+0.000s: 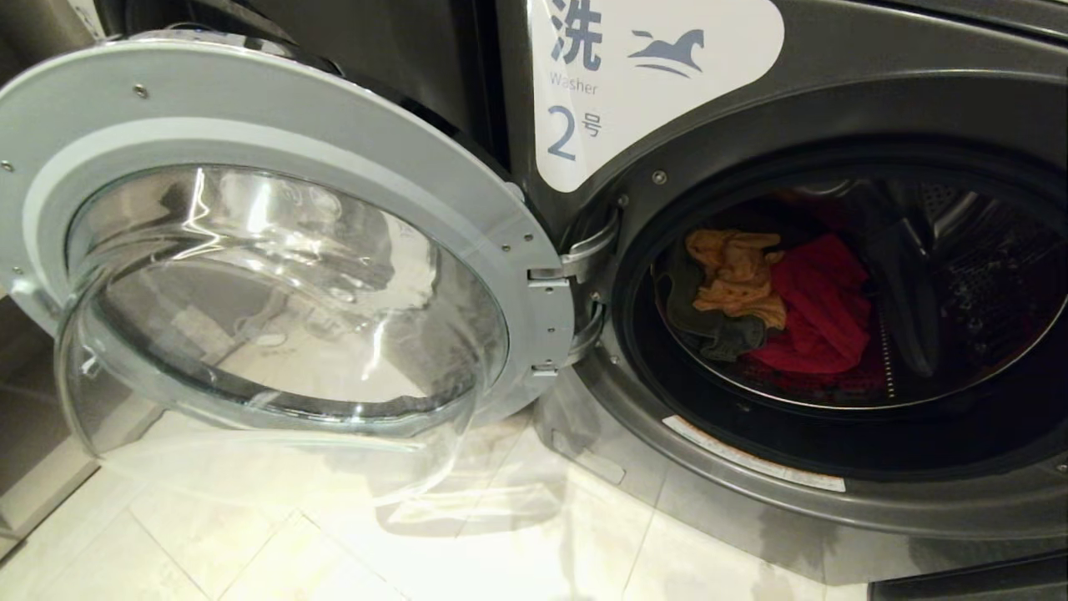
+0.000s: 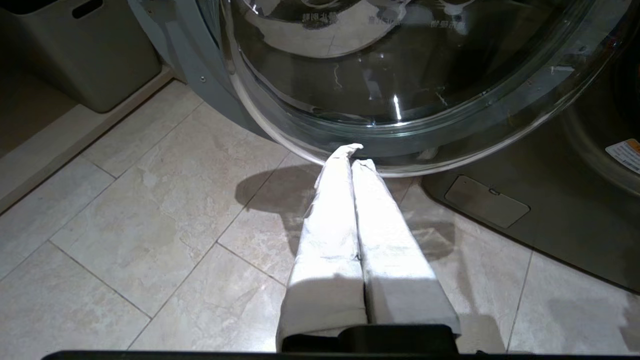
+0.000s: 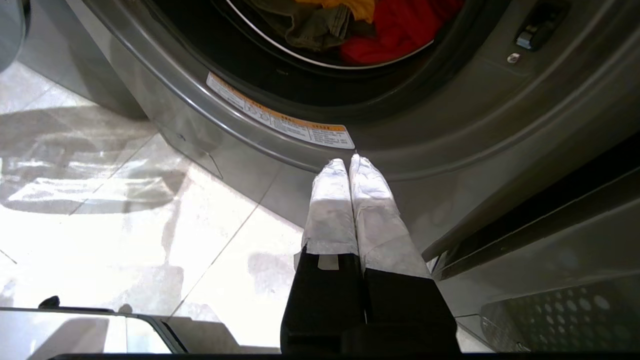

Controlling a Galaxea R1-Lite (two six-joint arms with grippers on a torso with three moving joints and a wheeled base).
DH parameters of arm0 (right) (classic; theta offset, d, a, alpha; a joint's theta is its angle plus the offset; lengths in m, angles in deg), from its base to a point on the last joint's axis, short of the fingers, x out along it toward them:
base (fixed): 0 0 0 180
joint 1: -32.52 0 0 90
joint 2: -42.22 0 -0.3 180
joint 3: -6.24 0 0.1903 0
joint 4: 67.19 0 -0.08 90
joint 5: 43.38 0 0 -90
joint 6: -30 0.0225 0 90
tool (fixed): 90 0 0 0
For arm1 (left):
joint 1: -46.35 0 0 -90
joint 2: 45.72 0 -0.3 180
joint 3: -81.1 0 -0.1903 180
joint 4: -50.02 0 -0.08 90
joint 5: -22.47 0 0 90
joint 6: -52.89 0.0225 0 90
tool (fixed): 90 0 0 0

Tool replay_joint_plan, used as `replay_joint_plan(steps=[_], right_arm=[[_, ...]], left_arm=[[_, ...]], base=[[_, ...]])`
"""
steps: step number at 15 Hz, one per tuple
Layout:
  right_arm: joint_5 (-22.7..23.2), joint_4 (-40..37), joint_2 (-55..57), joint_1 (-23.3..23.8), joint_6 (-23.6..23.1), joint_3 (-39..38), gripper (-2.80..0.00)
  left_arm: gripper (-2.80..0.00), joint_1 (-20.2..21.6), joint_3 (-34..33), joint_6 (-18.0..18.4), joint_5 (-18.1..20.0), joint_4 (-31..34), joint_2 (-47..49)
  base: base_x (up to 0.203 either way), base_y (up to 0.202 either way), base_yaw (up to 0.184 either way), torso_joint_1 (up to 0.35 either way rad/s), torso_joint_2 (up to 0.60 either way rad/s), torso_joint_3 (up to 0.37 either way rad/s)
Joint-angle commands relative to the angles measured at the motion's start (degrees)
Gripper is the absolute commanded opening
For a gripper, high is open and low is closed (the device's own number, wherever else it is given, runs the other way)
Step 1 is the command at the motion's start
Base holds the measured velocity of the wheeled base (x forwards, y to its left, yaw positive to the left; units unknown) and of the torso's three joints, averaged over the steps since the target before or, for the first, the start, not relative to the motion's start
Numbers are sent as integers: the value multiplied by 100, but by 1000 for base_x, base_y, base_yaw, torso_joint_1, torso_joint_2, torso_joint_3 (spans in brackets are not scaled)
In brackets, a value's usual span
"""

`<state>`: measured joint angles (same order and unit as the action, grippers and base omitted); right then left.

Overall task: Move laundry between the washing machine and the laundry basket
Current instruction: Pick a cloth and place it into the basket

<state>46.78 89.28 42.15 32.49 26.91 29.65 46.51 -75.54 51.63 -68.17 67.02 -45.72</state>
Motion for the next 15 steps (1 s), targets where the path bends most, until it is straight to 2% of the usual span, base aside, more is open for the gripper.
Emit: replay_joint_plan(steps=[1,6,8,11,15], right_arm=[[2,-10,7,2,-17,4,-280],[-42,-19,7,-6,-55,18,-280],[-10,-19,8,-6,-354,135,-280],[258,-248,342,-6,-531,971,-280],[935,-387,2116,-7,-571,2053,-280]], left_arm=[[-280,2,-229,-15,-7,-5,9],[-280,2,-229,-19,-7,-1,9],[-280,2,-229,-7,-2,4,9],[-280,2,-229,-15,2,4,9],[-280,2,-229,3,2,-3,9]], base=[[0,0,0,3,-2,-211],[0,0,0,3,2,-148],[0,0,0,0,3,-17],[0,0,0,0,0,0],[0,0,0,0,0,0]])
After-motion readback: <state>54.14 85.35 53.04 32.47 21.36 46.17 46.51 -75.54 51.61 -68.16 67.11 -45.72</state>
